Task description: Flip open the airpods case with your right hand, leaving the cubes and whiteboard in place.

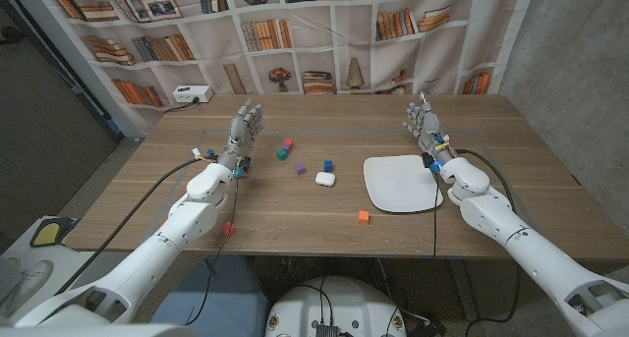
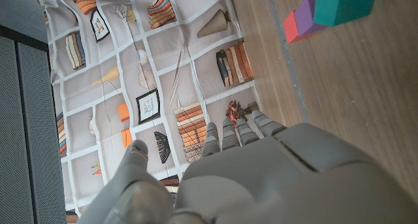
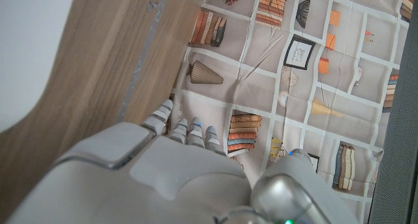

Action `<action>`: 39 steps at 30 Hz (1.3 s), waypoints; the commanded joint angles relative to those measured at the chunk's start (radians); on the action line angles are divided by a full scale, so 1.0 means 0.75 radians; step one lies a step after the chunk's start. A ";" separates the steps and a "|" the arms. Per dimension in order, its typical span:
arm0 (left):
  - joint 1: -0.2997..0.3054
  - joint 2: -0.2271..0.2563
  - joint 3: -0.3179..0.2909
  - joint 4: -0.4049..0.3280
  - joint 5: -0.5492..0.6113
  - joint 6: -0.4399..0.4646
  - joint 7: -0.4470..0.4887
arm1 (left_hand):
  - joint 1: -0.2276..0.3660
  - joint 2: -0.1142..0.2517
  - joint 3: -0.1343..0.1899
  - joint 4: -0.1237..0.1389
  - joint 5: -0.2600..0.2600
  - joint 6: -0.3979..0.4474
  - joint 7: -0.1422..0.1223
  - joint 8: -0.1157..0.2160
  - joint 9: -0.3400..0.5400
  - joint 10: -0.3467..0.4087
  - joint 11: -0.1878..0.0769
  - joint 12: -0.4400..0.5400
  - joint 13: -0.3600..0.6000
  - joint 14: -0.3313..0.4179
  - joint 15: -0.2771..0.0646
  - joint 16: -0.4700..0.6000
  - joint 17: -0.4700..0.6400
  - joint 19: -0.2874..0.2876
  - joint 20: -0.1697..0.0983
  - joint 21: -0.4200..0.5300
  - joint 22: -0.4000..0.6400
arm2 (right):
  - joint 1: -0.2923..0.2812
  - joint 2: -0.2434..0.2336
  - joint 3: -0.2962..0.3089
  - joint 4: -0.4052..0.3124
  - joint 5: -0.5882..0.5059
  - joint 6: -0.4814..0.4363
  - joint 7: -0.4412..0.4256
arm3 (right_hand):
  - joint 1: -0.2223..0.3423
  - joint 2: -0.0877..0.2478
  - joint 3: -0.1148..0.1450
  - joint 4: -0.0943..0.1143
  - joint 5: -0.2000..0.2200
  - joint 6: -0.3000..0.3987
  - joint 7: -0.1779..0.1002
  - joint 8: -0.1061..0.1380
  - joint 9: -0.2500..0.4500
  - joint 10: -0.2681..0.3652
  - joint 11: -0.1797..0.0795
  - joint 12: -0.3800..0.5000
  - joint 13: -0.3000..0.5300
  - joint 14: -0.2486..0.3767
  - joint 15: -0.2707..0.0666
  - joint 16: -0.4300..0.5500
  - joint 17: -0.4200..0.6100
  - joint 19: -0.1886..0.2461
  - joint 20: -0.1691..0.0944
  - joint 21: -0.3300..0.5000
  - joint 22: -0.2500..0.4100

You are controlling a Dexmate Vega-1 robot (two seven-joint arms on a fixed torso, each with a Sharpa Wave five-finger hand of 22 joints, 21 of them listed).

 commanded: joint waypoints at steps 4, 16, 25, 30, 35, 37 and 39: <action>0.029 -0.020 0.022 -0.039 0.036 -0.024 0.033 | 0.013 0.006 0.009 -0.004 0.006 0.027 -0.001 0.015 0.005 0.033 0.000 0.017 0.002 0.008 -0.006 0.012 0.004 0.021 0.001 0.010 0.002 | -0.038 -0.095 -0.011 -0.125 -0.128 -0.060 -0.083 | 0.058 0.002 0.010 -0.042 -0.002 -0.096 -0.004 -0.010 0.005 -0.027 0.004 0.010 0.011 -0.067 0.025 -0.008 0.003 -0.070 0.036 -0.008 0.006; 0.053 -0.039 0.024 -0.068 0.058 -0.052 0.075 | 0.016 0.011 0.011 -0.005 0.006 0.046 0.000 0.019 0.004 0.047 0.000 0.021 0.002 0.022 -0.010 0.015 0.003 0.030 0.000 0.012 0.002 | -0.062 -0.139 -0.001 -0.143 -0.156 -0.061 -0.077 | 0.094 0.006 0.022 -0.063 -0.005 -0.117 0.021 -0.002 0.007 0.022 0.001 0.035 0.025 -0.076 0.009 0.000 0.005 -0.079 0.031 -0.002 0.007; 0.082 -0.018 0.016 -0.115 0.065 -0.039 0.095 | 0.017 0.012 0.011 -0.006 0.006 0.045 0.003 0.017 0.004 0.045 0.000 0.020 0.002 0.022 -0.009 0.013 0.003 0.031 0.001 0.012 0.002 | -0.096 -0.164 0.011 -0.168 -0.174 -0.054 -0.091 | 0.114 0.011 0.030 -0.073 -0.008 -0.127 0.032 0.001 0.008 0.003 0.009 0.030 0.029 -0.087 0.015 -0.001 0.006 -0.089 0.025 -0.002 0.007; 0.097 -0.008 0.012 -0.136 0.069 -0.036 0.104 | 0.017 0.013 0.011 -0.006 0.005 0.043 0.003 0.015 0.004 0.044 -0.001 0.019 0.002 0.021 -0.008 0.012 0.003 0.031 0.002 0.011 0.002 | -0.103 -0.188 0.014 -0.195 -0.202 -0.064 -0.102 | 0.121 0.013 0.033 -0.077 -0.008 -0.129 0.033 0.002 0.008 0.000 0.008 0.029 0.030 -0.092 0.019 -0.001 0.006 -0.092 0.024 -0.002 0.007; 0.132 0.027 0.008 -0.198 0.077 0.007 0.129 | 0.016 0.010 0.009 -0.007 0.005 0.036 0.002 0.011 0.004 0.045 -0.001 0.019 0.002 0.020 -0.007 0.011 0.004 0.031 0.003 0.011 0.002 | -0.099 -0.231 -0.002 -0.235 -0.287 -0.087 -0.119 | 0.153 0.021 0.046 -0.091 -0.011 -0.149 0.027 0.001 0.008 -0.054 0.007 0.012 0.034 -0.103 0.024 -0.001 0.006 -0.099 0.022 -0.001 0.007; 0.144 0.037 0.004 -0.212 0.077 0.016 0.137 | 0.016 0.009 0.008 -0.007 0.004 0.035 0.003 0.011 0.004 0.044 0.000 0.019 0.002 0.021 -0.006 0.011 0.004 0.031 0.003 0.011 0.002 | -0.101 -0.233 -0.003 -0.242 -0.293 -0.089 -0.119 | 0.157 0.022 0.048 -0.093 -0.011 -0.152 0.027 0.001 0.008 -0.056 0.008 0.012 0.034 -0.107 0.026 -0.002 0.006 -0.104 0.022 -0.002 0.007; 0.153 0.046 0.000 -0.228 0.082 0.034 0.157 | 0.016 0.008 0.008 -0.007 0.004 0.035 0.003 0.011 0.004 0.044 -0.001 0.018 0.002 0.021 -0.006 0.011 0.004 0.031 0.003 0.011 0.002 | -0.100 -0.238 -0.006 -0.242 -0.297 -0.090 -0.110 | 0.161 0.023 0.050 -0.095 -0.012 -0.153 0.028 0.002 0.008 -0.057 0.008 0.012 0.034 -0.108 0.027 -0.002 0.006 -0.105 0.024 -0.002 0.007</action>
